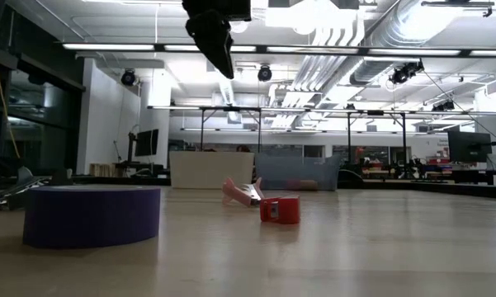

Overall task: Pick and place Stapler, Stapler remover, tape
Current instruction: Put the green stapler into the black bin

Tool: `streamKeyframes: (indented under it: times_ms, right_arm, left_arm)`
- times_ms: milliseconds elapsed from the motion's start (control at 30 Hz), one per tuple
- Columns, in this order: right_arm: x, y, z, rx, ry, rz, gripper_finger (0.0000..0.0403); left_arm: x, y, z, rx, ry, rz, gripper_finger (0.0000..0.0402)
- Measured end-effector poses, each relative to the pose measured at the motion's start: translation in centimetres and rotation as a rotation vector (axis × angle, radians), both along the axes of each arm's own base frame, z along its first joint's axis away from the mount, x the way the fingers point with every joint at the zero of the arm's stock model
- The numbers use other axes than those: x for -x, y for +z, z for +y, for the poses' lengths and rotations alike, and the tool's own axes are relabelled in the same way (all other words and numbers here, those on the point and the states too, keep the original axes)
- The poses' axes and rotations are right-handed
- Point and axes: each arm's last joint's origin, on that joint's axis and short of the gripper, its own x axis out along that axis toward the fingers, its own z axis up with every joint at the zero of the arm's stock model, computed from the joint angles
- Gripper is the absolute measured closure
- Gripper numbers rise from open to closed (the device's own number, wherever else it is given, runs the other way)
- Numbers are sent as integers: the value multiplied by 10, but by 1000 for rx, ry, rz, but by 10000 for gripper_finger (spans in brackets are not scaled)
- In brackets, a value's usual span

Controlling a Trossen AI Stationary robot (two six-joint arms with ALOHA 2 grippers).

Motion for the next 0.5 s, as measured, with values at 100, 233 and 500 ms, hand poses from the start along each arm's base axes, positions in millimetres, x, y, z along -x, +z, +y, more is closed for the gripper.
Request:
streamKeyframes:
  times_ms: [100,233,500]
  right_arm:
    - [8,17,-10,11,-14,-36,211]
    - [16,38,-32,89,-73,-116,210]
    - [23,67,-89,290,-120,-228,210]
  left_arm:
    - [4,-3,-1,12,-1,53,169]
    - [11,-6,-3,31,0,135,169]
    - [21,-10,-5,81,65,219,169]
